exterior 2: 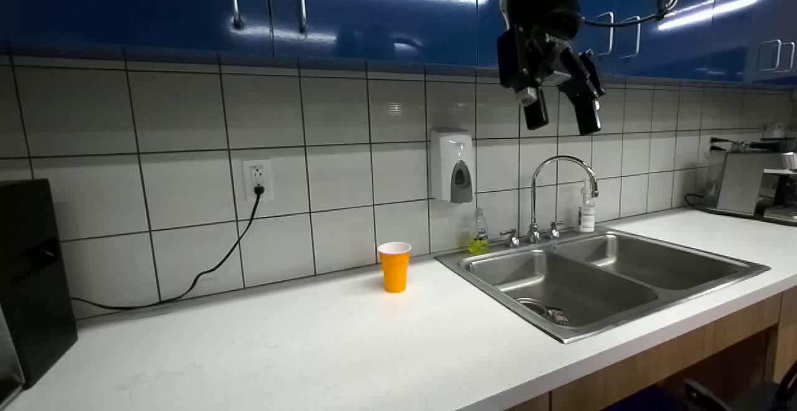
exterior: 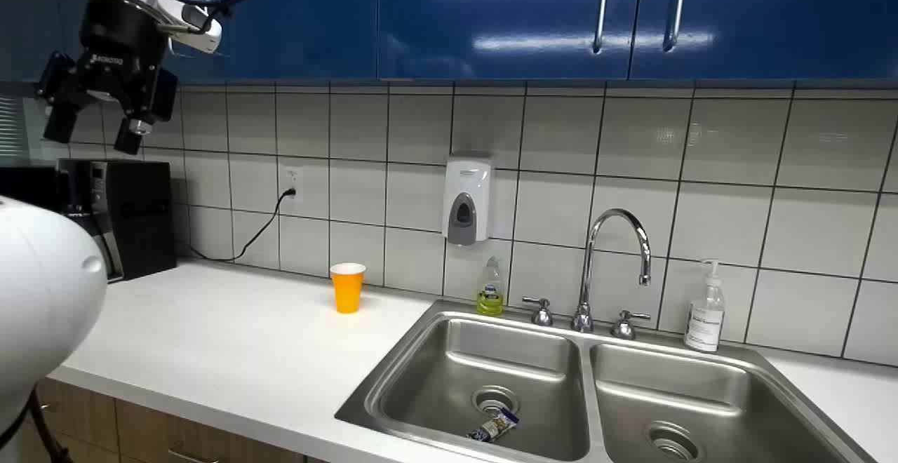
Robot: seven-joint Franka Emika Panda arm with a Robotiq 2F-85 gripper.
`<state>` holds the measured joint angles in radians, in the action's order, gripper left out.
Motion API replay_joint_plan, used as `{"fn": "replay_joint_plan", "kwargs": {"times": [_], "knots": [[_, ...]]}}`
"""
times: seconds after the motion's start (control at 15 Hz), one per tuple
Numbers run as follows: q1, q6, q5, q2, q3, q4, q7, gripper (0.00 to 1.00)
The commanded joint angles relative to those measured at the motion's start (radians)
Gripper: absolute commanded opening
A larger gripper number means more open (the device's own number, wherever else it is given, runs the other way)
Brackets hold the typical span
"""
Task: Remove the black packet from the sink and put it on the counter.
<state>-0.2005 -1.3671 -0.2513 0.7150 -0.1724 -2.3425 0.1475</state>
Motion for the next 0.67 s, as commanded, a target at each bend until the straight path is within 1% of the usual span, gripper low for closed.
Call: {"fn": "replay_joint_plan", "kwargs": {"times": [0.0,0.13,0.33,0.6], "knots": [[0.023,0.005,-0.007,0.001,-0.016,0.002,-0.012,1.00],[0.023,0.005,-0.007,0.001,-0.016,0.003,-0.012,1.00],[0.041,-0.045,0.051,0.019,-0.033,-0.004,0.002,1.00],[0.057,-0.137,0.071,0.040,-0.016,-0.012,0.011,1.00]]}}
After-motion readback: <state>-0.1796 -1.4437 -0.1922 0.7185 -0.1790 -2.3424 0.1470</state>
